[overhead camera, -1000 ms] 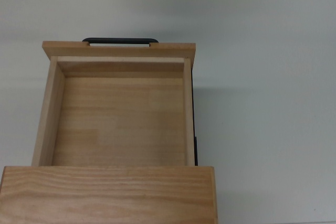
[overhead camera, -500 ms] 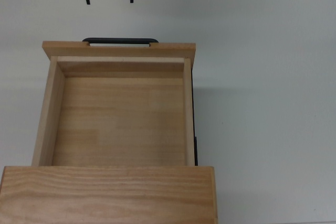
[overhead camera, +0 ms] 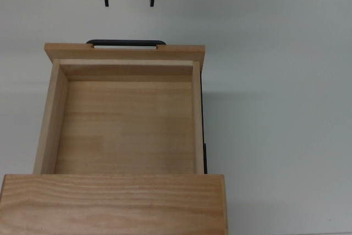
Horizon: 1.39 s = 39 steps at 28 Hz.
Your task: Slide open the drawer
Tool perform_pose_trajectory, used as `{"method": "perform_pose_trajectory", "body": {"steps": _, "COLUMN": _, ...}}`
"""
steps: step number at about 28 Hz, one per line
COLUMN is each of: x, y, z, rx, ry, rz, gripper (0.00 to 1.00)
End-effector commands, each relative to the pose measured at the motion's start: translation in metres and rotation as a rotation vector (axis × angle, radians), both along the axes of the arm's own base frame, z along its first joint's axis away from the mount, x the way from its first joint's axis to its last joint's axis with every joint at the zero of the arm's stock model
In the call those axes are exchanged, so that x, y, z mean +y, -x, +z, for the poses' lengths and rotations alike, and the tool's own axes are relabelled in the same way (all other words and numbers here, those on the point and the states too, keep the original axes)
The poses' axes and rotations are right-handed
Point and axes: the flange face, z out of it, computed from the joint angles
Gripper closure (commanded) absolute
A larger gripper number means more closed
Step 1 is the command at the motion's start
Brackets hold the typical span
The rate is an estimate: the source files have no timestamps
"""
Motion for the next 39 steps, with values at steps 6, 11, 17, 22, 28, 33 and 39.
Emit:
{"method": "perform_pose_trajectory", "body": {"steps": 6, "x": 0.0045, "y": -0.0024, "z": -0.0002, "rx": -0.018, "ry": 0.007, "rz": -0.073, "gripper": 0.0}}
{"method": "perform_pose_trajectory", "body": {"steps": 11, "x": 0.0044, "y": -0.0029, "z": 0.0004, "rx": -0.02, "ry": 0.006, "rz": -0.074, "gripper": 0.0}}
{"method": "perform_pose_trajectory", "body": {"steps": 17, "x": 0.0044, "y": -0.0042, "z": -0.0021, "rx": -0.017, "ry": 0.006, "rz": -0.075, "gripper": 0.0}}
{"method": "perform_pose_trajectory", "body": {"steps": 22, "x": 0.0044, "y": -0.0048, "z": -0.004, "rx": -0.012, "ry": 0.004, "rz": -0.076, "gripper": 0.0}}
{"method": "perform_pose_trajectory", "body": {"steps": 28, "x": 0.0045, "y": -0.0049, "z": -0.0033, "rx": -0.015, "ry": 0.005, "rz": -0.089, "gripper": 0.0}}
{"method": "perform_pose_trajectory", "body": {"steps": 33, "x": 0.0067, "y": -0.0046, "z": -0.0024, "rx": -0.019, "ry": 0.006, "rz": -0.091, "gripper": 0.0}}
{"method": "perform_pose_trajectory", "body": {"steps": 39, "x": 0.0065, "y": -0.0049, "z": -0.0019, "rx": -0.021, "ry": -0.012, "rz": -0.108, "gripper": 0.0}}
